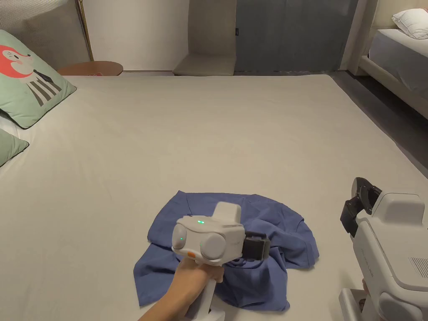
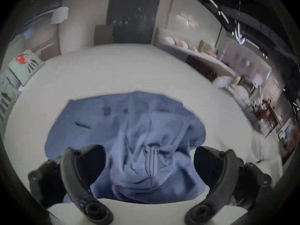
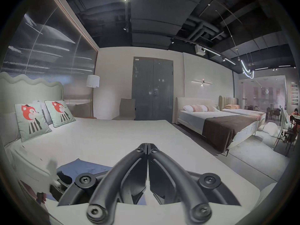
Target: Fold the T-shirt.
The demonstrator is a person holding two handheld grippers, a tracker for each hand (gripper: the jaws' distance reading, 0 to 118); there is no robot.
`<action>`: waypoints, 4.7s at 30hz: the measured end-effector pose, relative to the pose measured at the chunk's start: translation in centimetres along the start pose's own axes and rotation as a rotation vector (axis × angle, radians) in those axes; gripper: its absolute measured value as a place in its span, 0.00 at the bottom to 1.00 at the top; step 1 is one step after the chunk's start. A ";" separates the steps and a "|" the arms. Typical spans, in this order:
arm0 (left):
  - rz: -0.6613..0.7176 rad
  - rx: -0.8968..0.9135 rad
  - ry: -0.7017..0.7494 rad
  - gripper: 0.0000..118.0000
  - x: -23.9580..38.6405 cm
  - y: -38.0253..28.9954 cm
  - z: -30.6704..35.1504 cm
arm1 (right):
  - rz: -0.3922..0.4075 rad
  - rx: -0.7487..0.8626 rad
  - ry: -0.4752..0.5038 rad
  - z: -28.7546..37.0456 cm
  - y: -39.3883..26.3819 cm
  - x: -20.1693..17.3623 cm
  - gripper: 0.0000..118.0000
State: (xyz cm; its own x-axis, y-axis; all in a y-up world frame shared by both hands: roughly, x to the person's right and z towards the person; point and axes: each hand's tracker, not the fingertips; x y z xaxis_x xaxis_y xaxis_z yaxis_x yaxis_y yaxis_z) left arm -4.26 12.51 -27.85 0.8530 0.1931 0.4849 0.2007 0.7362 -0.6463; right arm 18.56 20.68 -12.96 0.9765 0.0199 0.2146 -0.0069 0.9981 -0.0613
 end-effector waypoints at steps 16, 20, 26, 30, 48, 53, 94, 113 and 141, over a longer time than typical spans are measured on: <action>-0.062 0.690 0.391 0.91 -5.7 2.3 16.7 | -0.002 0.088 0.045 0.0 2.9 -2.5 0.01; -0.041 0.722 0.432 0.61 -7.4 1.6 18.0 | 0.010 0.100 0.055 0.2 3.3 -3.2 0.01; 0.011 0.692 0.451 0.00 -9.3 1.2 18.0 | 0.018 0.107 0.065 -0.1 3.2 -3.4 0.01; 0.010 0.663 0.441 0.00 -9.5 1.1 17.5 | 0.017 0.105 0.067 -0.3 3.0 -3.4 0.01; 0.237 -0.009 0.232 0.00 -11.4 -6.6 9.1 | 0.010 0.052 0.066 -0.6 0.8 -2.4 0.01; 0.273 -0.092 0.267 0.70 -11.3 -8.3 7.7 | 0.000 0.035 0.067 -0.6 0.3 -2.2 0.01; 0.268 -0.022 0.145 0.03 -11.0 -7.2 9.8 | 0.113 -0.821 0.172 -21.0 -12.5 -3.4 0.29; 0.333 0.060 0.150 0.03 -13.3 -2.8 9.7 | 0.129 -0.379 0.187 -16.1 1.1 -1.1 0.07; 0.149 0.577 0.489 0.03 -25.1 31.4 18.4 | 0.152 0.100 0.000 -28.8 22.2 1.5 0.07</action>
State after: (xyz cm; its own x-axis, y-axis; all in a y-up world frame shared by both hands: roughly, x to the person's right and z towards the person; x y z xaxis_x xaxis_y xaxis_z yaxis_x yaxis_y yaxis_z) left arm -28.21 42.72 -49.44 0.9941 0.1072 0.0141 -0.1019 0.9725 -0.2096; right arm 26.13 41.24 -42.10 0.9625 0.1712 0.2105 -0.1759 0.9844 0.0039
